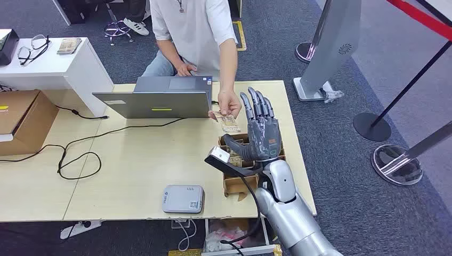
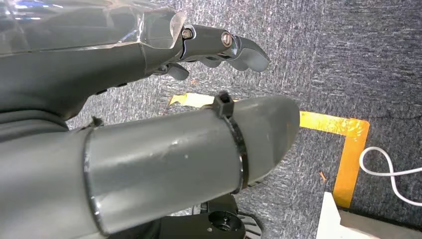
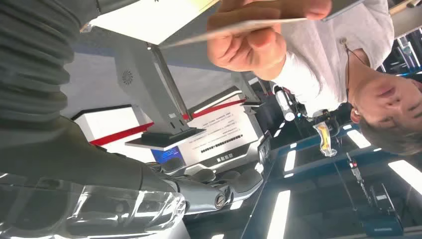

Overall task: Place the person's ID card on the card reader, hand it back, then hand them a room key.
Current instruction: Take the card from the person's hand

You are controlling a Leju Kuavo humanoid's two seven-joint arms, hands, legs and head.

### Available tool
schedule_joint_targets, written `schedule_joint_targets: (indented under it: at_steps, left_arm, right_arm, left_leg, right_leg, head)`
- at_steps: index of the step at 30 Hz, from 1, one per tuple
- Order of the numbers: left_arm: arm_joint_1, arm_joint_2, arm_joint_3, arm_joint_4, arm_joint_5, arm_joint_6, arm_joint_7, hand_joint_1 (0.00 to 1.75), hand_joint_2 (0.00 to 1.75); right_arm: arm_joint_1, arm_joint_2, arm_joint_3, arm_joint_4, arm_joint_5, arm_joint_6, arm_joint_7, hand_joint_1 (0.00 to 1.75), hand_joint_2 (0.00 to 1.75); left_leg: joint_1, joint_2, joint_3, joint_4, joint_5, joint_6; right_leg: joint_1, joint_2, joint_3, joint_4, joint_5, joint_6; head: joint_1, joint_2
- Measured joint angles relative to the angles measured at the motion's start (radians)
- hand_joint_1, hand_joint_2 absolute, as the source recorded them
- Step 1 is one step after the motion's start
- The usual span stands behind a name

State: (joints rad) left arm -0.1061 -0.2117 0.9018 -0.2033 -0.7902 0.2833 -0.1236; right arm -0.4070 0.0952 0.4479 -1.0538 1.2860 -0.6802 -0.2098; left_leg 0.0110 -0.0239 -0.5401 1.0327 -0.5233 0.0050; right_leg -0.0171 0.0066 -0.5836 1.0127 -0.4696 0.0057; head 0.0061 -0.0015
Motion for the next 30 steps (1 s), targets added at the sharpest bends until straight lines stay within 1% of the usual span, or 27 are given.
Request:
schedule_joint_targets:
  at_steps: [20,21,22,24,25,26,30]
  left_arm:
    - [0.008,0.001,0.0,0.0,0.018,0.004,-0.001,0.0,0.0]
    - [0.008,0.001,0.0,0.0,0.018,0.004,-0.002,0.0,0.0]
    - [0.009,0.001,0.0,0.0,0.02,0.005,-0.003,0.0,0.0]
    - [0.01,0.001,0.0,0.0,0.022,0.005,-0.006,0.0,0.0]
    - [0.011,0.001,0.0,0.0,0.022,0.005,-0.009,0.0,0.0]
    - [0.011,0.001,0.0,0.0,0.022,0.005,-0.011,0.0,0.0]
    - [0.011,0.003,0.0,0.0,0.015,0.002,-0.013,0.0,0.0]
  right_arm:
    - [-0.031,0.019,0.002,0.077,-0.009,0.0,-0.009,0.0,1.75]
    - [-0.032,0.02,0.002,0.079,-0.009,0.0,-0.009,0.09,1.75]
    - [-0.033,0.021,0.002,0.082,-0.01,0.0,-0.01,0.45,1.75]
    - [-0.035,0.023,0.003,0.087,-0.014,-0.001,-0.01,1.32,1.75]
    - [-0.036,0.024,0.003,0.09,-0.016,-0.001,-0.01,1.67,1.75]
    - [-0.037,0.024,0.004,0.092,-0.018,-0.002,-0.01,1.75,1.75]
    - [-0.037,0.024,0.004,0.099,-0.02,-0.003,-0.007,1.75,1.75]
  left_leg:
    - [0.0,0.0,0.0,0.0,0.0,0.0]
    - [0.0,0.0,0.0,0.0,0.0,0.0]
    - [0.0,0.0,0.0,0.0,0.0,0.0]
    - [0.0,0.0,0.0,0.0,0.0,0.0]
    - [0.0,0.0,0.0,0.0,0.0,0.0]
    - [0.0,0.0,0.0,0.0,0.0,0.0]
    - [0.0,0.0,0.0,0.0,0.0,0.0]
  right_leg:
    - [0.0,0.0,0.0,0.0,0.0,0.0]
    - [0.0,0.0,0.0,0.0,0.0,0.0]
    - [0.0,0.0,0.0,0.0,0.0,0.0]
    - [0.0,0.0,0.0,0.0,0.0,0.0]
    - [0.0,0.0,0.0,0.0,0.0,0.0]
    - [0.0,0.0,0.0,0.0,0.0,0.0]
    - [0.0,0.0,0.0,0.0,0.0,0.0]
  head:
    - [0.0,0.0]
    - [0.0,0.0]
    - [0.0,0.0]
    - [0.0,0.0]
    - [0.0,0.0]
    - [0.0,0.0]
    - [0.0,0.0]
